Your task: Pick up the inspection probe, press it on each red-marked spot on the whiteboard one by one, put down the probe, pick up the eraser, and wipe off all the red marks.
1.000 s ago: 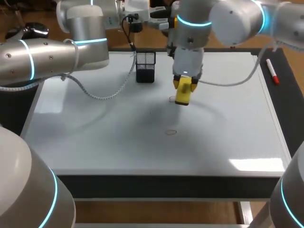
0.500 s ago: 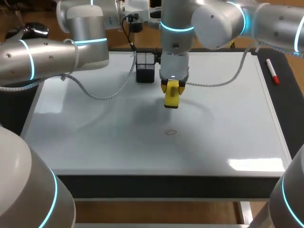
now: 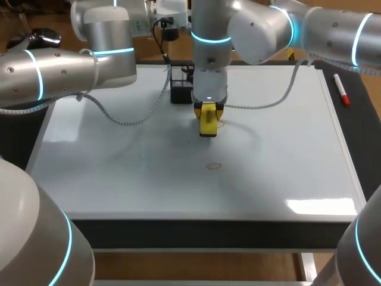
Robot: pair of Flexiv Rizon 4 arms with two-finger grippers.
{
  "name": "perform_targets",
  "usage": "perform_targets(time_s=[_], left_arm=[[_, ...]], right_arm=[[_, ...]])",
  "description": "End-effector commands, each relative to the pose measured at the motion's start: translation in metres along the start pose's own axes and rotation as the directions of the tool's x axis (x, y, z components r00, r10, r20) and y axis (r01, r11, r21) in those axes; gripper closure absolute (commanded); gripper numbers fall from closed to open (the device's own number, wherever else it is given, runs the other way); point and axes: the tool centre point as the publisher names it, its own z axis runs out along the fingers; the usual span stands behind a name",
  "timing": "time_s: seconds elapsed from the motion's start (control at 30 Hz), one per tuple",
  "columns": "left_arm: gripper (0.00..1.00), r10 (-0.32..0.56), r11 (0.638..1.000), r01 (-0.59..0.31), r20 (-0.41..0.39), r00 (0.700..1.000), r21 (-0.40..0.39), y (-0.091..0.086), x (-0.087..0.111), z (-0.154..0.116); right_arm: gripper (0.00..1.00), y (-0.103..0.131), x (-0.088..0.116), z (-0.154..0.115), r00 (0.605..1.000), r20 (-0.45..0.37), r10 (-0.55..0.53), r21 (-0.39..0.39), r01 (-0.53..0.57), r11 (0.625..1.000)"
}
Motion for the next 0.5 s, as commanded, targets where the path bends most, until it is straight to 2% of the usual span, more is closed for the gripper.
perform_targets(time_s=[0.03, 0.27, 0.5], left_arm=[[1.00, -0.001, 1.000, 0.001, -0.003, 1.000, -0.001, -0.001, -0.001, 0.000], [1.00, -0.001, 1.000, 0.001, -0.003, 1.000, -0.001, -0.001, -0.001, 0.000], [1.00, -0.001, 1.000, 0.001, -0.003, 1.000, -0.001, -0.001, -0.001, 0.000]], right_arm=[[1.00, -0.006, -0.005, 0.008, 1.000, -0.003, -0.010, -0.005, 0.010, 1.000], [1.00, -0.008, -0.009, 0.015, 1.000, 0.010, -0.022, -0.014, 0.023, 1.000], [1.00, -0.008, -0.003, 0.019, 1.000, 0.007, -0.017, -0.024, 0.017, 1.000]])
